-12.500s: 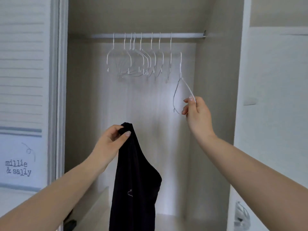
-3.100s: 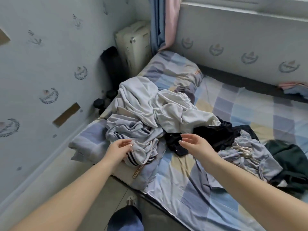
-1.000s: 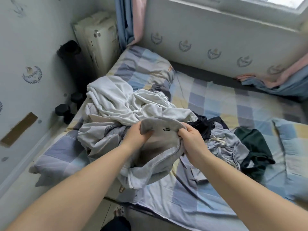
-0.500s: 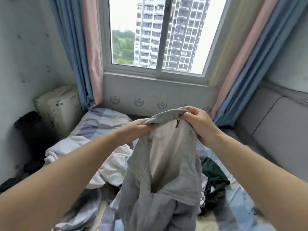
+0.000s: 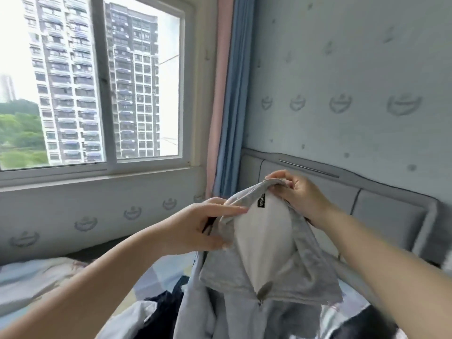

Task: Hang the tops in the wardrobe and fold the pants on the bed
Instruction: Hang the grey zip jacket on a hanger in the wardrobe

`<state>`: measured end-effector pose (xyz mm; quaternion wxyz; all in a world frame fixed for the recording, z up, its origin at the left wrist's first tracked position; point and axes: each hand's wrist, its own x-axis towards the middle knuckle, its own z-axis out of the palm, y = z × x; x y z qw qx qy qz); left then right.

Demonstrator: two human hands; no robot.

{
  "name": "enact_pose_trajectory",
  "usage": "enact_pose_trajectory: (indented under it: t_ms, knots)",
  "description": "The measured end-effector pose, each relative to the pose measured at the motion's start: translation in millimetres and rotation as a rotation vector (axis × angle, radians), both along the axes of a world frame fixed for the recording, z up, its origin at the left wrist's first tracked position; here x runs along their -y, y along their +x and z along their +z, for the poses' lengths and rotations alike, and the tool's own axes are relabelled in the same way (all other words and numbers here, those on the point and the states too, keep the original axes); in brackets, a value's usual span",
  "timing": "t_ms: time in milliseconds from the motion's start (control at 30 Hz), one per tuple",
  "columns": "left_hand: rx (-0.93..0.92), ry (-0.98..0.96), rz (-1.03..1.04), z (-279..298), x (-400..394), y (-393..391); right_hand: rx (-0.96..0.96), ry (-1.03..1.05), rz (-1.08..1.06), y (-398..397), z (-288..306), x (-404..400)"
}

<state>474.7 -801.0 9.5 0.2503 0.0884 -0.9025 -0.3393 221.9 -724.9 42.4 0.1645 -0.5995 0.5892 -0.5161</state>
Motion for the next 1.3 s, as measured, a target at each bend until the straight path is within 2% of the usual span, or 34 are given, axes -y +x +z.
enact_pose_trajectory:
  t_ms: [133,367,433,567,733,800,900,1000,1133,1233,1300]
  knots:
    - [0.127,-0.448,-0.022,13,-7,-31,-0.021,-0.04,-0.163,-15,11,-52]
    - [-0.178,-0.69,-0.251,40,-55,-101,-0.052,-0.069,-0.466,-31,11,-181]
    - [-0.272,-0.678,-0.333,45,-82,-126,-0.057,-0.064,-0.554,-35,11,-225]
    - [-0.453,-0.514,-0.467,52,-147,-174,-0.021,-0.071,-0.666,-39,9,-309]
    - [-0.549,-0.263,-0.529,56,-237,-233,-0.056,-0.004,-0.901,-44,1,-404]
    - [-0.558,-0.183,-0.577,56,-278,-255,-0.106,0.101,-0.985,-49,-5,-450]
    - [-0.61,-0.089,-0.609,55,-332,-281,-0.172,0.396,-1.075,-52,-19,-516]
    - [-0.609,-0.084,-0.678,54,-377,-304,-0.167,0.528,-1.197,-56,-26,-574]
    - [-0.539,-0.159,-0.754,47,-429,-335,-0.446,0.788,-1.416,-61,-16,-646]
    - [-0.509,-0.236,-0.789,49,-468,-358,-0.394,0.757,-1.592,-67,-5,-701]
    - [-0.513,-0.27,-0.834,53,-491,-371,-0.232,0.56,-1.671,-72,3,-728]
